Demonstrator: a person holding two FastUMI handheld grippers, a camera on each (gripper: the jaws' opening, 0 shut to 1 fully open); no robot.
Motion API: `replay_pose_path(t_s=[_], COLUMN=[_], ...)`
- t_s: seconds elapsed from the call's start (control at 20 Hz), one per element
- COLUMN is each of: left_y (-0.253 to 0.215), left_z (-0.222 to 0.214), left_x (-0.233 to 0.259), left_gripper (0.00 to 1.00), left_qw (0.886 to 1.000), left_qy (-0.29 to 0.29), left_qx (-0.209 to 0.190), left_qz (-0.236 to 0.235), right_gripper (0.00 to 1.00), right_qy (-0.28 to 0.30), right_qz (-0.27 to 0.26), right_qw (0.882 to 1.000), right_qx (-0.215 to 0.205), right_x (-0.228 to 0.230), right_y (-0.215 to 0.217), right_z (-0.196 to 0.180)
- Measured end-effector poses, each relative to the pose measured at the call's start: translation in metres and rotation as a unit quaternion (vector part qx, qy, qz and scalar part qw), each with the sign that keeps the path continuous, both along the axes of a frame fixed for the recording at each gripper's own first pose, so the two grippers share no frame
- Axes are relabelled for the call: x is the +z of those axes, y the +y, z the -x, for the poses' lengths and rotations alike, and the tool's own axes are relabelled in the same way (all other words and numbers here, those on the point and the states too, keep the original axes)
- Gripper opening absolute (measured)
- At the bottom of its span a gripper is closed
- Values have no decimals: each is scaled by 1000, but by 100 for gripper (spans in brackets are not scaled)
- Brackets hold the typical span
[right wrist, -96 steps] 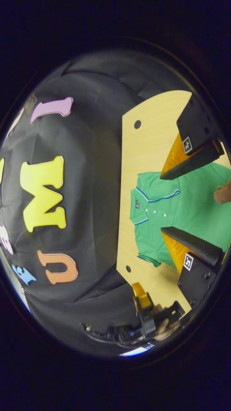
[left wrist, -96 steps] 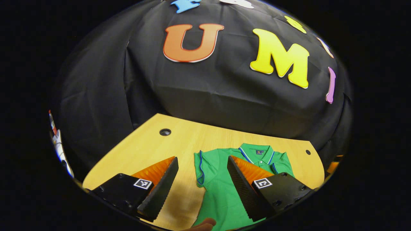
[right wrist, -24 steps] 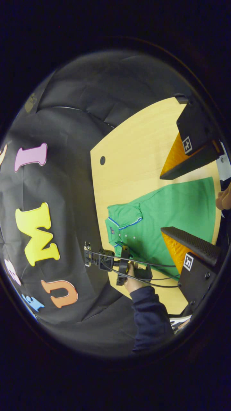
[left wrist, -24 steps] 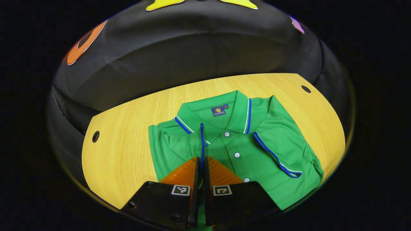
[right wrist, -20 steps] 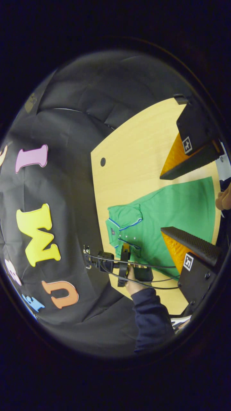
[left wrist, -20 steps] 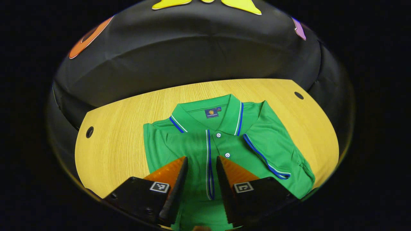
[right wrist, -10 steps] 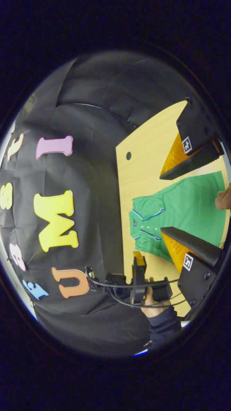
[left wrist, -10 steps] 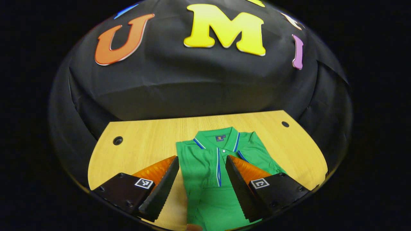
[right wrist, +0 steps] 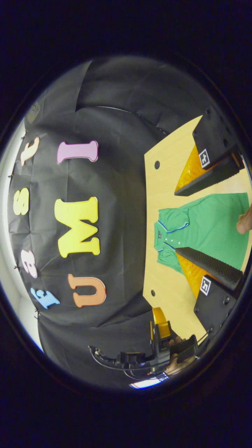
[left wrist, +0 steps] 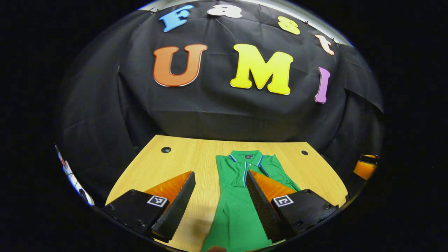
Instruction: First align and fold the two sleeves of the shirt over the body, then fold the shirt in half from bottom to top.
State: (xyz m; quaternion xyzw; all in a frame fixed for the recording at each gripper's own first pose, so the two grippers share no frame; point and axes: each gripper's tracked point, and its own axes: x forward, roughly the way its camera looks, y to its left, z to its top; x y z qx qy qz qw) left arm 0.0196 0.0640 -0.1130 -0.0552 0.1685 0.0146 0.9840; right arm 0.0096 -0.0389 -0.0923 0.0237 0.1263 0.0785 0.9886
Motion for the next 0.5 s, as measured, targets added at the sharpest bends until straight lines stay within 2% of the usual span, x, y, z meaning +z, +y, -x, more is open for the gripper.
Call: replay_pose_path(t_s=[0.1, 0.15, 0.25, 0.35, 0.4, 0.5], left_y=[-2, -1, 2, 2, 2, 1], left_z=[26, 41, 62, 85, 96, 114], left_x=[-18, -30, -63, -87, -101, -132], left_gripper=[94, 94, 94, 94, 94, 94], left_qw=[1000, 1000, 998, 996, 994, 989], left_qy=[6, 22, 62, 92, 107, 141], left_qx=[1, 2, 13, 20, 23, 23], left_qz=[-2, -8, -14, -2, 7, 21], right_gripper=[92, 95, 95, 95, 92, 95], right_qy=[8, 20, 46, 72, 87, 119], right_qz=[5, 11, 12, 12, 12, 18], right_qw=[1000, 1000, 999, 997, 996, 993], right_qx=[-4, -4, -2, -6, -7, -5], right_x=[-16, -29, -53, -78, -89, -120], right_y=[-10, -15, -21, -30, -34, -41], right_z=[11, 16, 26, 34, 37, 46])
